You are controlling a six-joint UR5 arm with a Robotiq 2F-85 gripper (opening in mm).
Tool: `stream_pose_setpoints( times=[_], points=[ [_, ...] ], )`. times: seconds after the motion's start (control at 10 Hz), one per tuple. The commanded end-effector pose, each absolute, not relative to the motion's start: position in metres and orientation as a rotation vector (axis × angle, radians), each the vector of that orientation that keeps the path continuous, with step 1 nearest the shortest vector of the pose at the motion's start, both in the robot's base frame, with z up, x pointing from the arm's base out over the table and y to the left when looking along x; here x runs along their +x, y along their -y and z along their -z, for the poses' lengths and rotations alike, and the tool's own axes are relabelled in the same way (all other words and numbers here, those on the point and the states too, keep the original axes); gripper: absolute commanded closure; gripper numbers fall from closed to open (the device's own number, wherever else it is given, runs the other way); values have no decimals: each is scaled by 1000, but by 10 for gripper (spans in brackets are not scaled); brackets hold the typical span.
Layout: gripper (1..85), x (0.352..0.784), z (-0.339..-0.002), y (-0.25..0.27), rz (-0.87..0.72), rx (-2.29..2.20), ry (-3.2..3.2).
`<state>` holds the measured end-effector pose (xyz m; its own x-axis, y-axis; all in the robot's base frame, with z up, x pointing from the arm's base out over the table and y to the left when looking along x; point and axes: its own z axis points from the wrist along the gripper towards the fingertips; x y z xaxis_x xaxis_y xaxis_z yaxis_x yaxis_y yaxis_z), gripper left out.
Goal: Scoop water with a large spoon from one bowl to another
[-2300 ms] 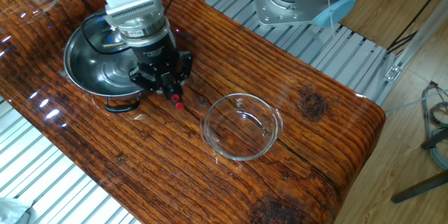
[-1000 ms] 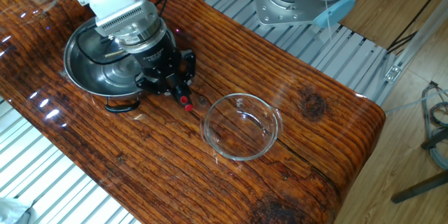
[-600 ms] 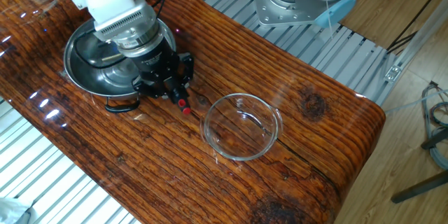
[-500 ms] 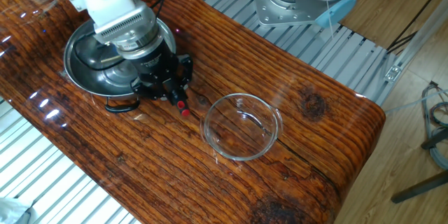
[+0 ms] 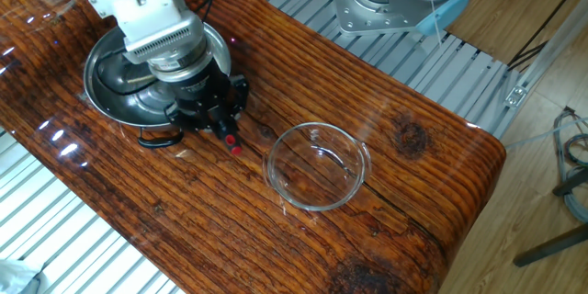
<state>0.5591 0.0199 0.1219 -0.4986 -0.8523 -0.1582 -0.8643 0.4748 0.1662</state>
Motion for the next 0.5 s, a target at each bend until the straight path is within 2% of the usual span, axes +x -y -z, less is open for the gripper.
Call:
stream_pose_setpoints(
  times=[0.0, 0.4],
  points=[
    [847, 569, -122, 6, -176, -1447, -2751],
    [847, 575, -121, 13, -120, -1393, -2771]
  ],
)
